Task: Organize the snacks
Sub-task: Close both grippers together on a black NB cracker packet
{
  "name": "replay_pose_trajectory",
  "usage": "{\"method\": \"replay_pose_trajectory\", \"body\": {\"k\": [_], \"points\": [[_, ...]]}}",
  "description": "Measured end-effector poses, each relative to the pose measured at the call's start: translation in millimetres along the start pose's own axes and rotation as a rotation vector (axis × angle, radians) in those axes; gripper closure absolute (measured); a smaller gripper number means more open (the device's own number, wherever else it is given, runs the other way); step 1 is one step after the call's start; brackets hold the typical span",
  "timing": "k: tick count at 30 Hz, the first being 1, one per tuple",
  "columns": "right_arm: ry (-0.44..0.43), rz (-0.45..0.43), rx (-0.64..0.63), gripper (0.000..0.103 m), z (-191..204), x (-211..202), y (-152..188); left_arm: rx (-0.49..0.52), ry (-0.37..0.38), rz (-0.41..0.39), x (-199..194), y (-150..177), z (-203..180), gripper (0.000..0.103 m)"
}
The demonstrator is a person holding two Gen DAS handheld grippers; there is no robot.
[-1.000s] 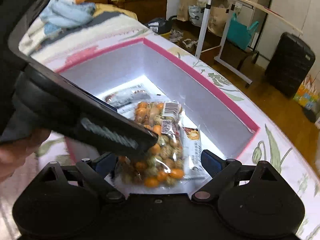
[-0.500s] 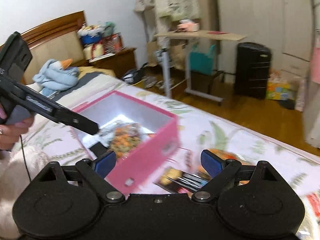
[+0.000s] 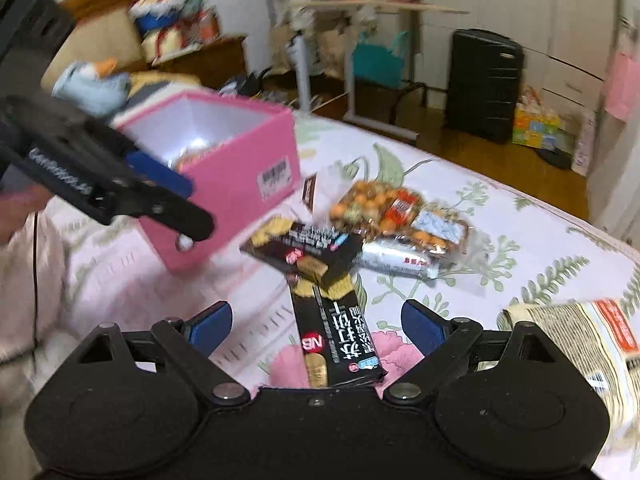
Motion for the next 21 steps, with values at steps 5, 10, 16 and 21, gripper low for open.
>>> {"method": "replay_pose_trajectory", "body": {"k": [5, 10, 16, 21], "points": [[-0.032, 0.096, -0.125, 0.017, -2, 39, 2, 0.017, 0.019, 0.116, 40, -4, -6, 0.039], [-0.004, 0.132, -0.132, 0.022, -12, 70, 6, -0.182, 0.165, 0.155, 79, -2, -8, 0.039], [0.002, 0.151, 0.027, 0.046, -11, 68, 13, -0.353, 0.276, 0.140, 105, 5, -14, 0.047], [0.019, 0.130, 0.114, 0.047, 14, 57, 24, -0.359, 0.293, 0.149, 98, 18, -24, 0.053]]}}
Point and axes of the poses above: each gripper's, at about its wrist camera, not at the fingertips, and x roughly the way its jaws point, z to its left, y to its underside, the point moved 6 cm from there along x, roughly the way its jaws point, and after that the axes turned 13 degrees about z, right-handed, at the moved point
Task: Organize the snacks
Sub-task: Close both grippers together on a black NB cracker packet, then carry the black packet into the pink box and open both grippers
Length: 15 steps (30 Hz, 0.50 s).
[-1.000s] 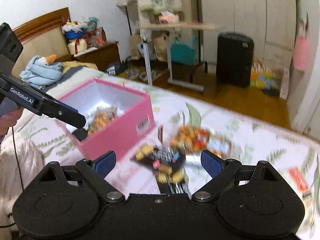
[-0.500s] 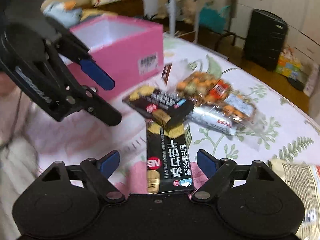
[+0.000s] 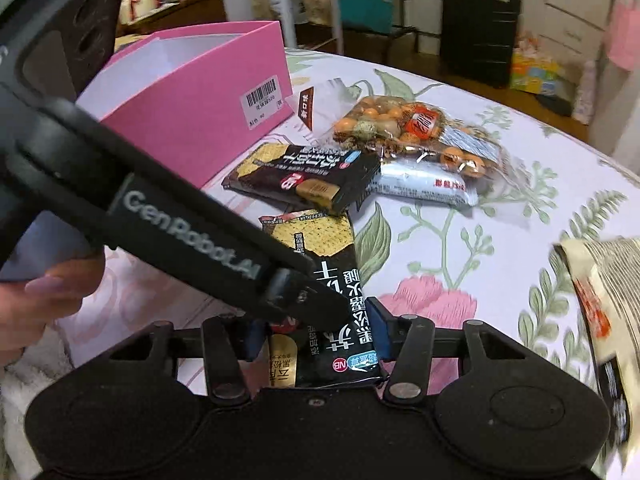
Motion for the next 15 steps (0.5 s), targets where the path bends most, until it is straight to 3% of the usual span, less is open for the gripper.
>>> {"method": "replay_pose_trajectory", "body": {"k": [6, 15], "points": [[-0.048, -0.005, 0.158, 0.047, 15, -21, 14, 0.040, -0.025, 0.001, -24, 28, -11, 0.055], [-0.054, -0.017, 0.154, 0.047, 50, -66, 17, 0.105, -0.062, -0.058, -81, 63, -26, 0.055]]}}
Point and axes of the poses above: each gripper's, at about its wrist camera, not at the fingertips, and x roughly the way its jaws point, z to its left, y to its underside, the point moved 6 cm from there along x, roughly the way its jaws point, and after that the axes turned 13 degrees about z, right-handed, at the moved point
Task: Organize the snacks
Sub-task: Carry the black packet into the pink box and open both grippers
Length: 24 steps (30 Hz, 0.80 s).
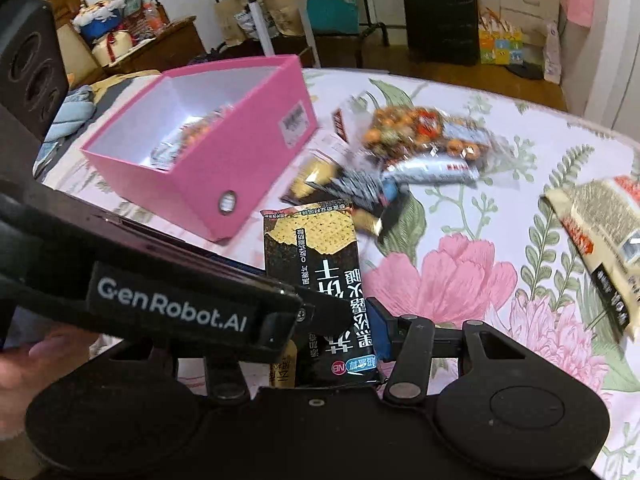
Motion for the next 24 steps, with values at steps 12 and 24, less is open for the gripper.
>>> {"method": "replay_pose_trajectory", "body": {"k": [12, 24], "points": [[-0.044, -0.064, -0.148, 0.047, 64, -27, -45, -0.046, -0.042, -0.146, -91, 8, 40, 0.055], [-0.194, -0.086, -0.391, 0.047, 151, 23, -146, -0.290, -0.119, -0.263, -144, -24, 160, 0.053]]}}
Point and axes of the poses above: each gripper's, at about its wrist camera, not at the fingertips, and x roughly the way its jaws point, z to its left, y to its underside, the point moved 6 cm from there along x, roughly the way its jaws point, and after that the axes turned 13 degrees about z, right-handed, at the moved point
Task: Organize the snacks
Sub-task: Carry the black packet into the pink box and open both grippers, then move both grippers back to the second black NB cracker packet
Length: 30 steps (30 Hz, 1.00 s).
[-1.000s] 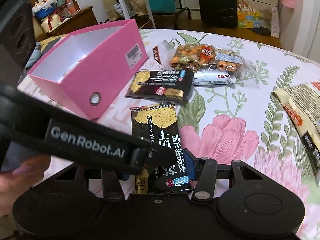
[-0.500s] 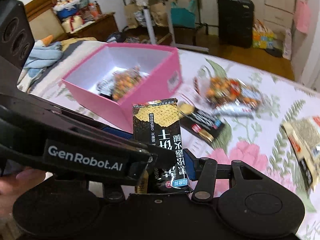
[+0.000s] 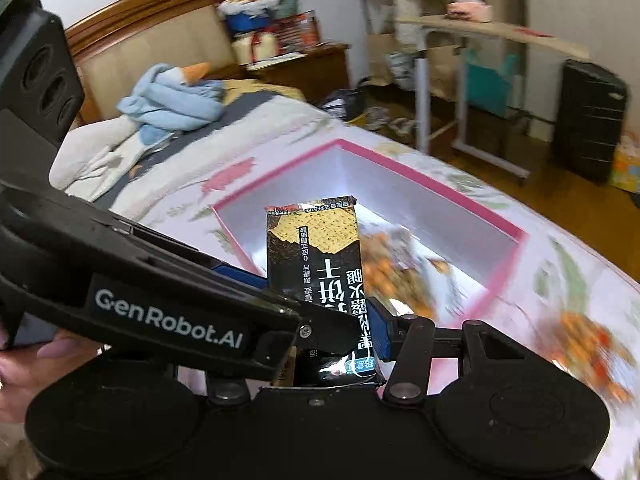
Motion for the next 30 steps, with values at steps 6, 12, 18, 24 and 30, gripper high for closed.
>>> {"method": "replay_pose_trajectory", "body": {"k": [6, 12, 18, 24, 30], "points": [[-0.113, 0.021, 0.017, 0.047, -9, 54, -36, -0.102, -0.079, 0.012, 23, -35, 47, 0.053], [-0.175, 0.060, 0.037, 0.045, -11, 86, -42, -0.129, -0.129, 0.031, 42, -43, 62, 0.050], [-0.120, 0.061, 0.019, 0.032, -18, 80, -38, -0.092, -0.247, -0.028, 42, -40, 61, 0.043], [-0.080, 0.014, 0.029, 0.032, -35, 32, -14, -0.094, -0.155, -0.062, 15, -28, 49, 0.043], [0.009, -0.116, 0.041, 0.031, -56, -36, 39, -0.041, -0.038, -0.021, 0, -6, 15, 0.045]]}}
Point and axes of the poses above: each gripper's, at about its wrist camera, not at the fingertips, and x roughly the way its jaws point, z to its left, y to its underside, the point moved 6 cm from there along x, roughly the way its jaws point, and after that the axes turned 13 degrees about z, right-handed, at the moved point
